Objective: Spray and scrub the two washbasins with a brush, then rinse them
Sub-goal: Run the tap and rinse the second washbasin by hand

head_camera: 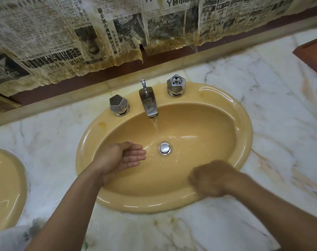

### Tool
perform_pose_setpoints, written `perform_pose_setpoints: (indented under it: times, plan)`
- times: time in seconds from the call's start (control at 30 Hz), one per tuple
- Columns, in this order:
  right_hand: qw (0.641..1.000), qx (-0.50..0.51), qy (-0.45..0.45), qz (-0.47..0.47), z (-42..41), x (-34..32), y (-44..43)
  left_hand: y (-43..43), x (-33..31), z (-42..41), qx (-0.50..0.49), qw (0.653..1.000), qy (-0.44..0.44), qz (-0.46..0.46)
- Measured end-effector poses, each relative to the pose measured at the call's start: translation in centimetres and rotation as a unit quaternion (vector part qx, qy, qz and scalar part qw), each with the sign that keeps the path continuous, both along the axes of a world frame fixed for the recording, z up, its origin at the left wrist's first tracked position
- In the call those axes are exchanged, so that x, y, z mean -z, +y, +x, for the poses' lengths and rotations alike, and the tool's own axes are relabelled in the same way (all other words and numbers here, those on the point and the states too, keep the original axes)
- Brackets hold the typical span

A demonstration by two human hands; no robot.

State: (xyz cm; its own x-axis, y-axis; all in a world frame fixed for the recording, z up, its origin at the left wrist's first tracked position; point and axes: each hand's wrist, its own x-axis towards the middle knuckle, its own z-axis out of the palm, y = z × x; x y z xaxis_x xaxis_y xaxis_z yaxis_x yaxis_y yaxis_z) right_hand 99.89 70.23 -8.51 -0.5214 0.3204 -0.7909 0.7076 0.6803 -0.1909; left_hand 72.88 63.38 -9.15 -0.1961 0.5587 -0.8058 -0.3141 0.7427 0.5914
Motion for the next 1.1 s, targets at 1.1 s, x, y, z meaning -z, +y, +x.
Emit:
perform_pose_setpoints:
  times: [1.1]
  plan:
    - [0.997,-0.02,-0.07,-0.032,1.1,4.1,2.9,1.1,0.7,2.4,-0.125,0.99,-0.064,-0.004]
